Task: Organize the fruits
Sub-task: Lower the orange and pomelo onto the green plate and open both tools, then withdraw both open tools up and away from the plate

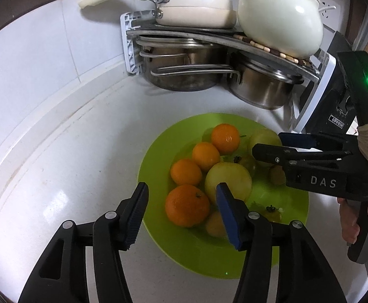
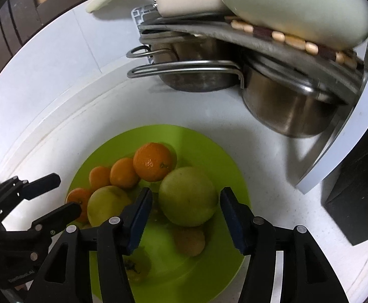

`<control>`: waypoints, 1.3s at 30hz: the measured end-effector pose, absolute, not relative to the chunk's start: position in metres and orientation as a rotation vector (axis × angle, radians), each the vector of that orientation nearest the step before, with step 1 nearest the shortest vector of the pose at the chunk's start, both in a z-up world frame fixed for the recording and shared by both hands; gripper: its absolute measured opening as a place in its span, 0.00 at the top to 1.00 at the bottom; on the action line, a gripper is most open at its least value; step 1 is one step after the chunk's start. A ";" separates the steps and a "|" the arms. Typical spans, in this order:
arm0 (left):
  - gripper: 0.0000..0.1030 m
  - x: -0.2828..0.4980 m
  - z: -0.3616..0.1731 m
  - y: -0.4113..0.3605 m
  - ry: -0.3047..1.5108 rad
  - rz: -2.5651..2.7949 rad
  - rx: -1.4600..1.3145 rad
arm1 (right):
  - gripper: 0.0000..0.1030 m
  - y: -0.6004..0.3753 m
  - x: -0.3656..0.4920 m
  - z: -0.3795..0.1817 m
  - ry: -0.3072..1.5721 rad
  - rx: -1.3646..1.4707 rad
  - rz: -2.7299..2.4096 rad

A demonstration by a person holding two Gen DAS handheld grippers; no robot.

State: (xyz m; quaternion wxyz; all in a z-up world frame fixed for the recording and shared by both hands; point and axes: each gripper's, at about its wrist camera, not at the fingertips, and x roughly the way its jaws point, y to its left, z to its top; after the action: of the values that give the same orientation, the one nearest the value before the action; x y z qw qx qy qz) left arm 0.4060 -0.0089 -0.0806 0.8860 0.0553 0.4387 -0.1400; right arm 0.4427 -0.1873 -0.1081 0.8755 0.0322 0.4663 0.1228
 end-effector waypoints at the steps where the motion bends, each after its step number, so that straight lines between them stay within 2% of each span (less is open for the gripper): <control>1: 0.46 0.406 -0.080 -0.008 0.911 -0.287 0.113 | 0.45 -0.188 0.442 -0.107 0.973 0.069 0.257; 11: 0.43 0.388 -0.061 -0.003 0.875 -0.260 0.097 | 0.45 -0.187 0.413 -0.089 0.944 0.076 0.243; 13: 0.42 0.380 -0.054 -0.002 0.859 -0.254 0.097 | 0.41 -0.185 0.403 -0.083 0.930 0.068 0.237; 17: 0.34 0.362 -0.039 0.001 0.815 -0.228 0.102 | 0.36 -0.184 0.380 -0.069 0.887 0.060 0.213; 19: 0.26 0.349 -0.031 0.003 0.771 -0.212 0.117 | 0.33 -0.184 0.366 -0.061 0.864 0.065 0.197; 22: 0.22 0.333 -0.023 0.006 0.732 -0.193 0.144 | 0.30 -0.182 0.342 -0.051 0.828 0.067 0.164; 27: 0.16 0.306 -0.014 0.014 0.696 -0.213 0.159 | 0.23 -0.178 0.300 -0.039 0.772 0.091 0.105; 39: 0.07 0.222 0.003 0.021 0.654 -0.243 0.126 | 0.17 -0.168 0.204 -0.020 0.690 0.068 0.032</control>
State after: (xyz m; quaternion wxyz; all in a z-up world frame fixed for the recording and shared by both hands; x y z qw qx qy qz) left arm 0.2217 0.0215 0.0027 0.9377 0.0618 0.3204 -0.1189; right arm 0.2035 -0.1681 -0.0203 0.9403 0.0334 0.3383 0.0156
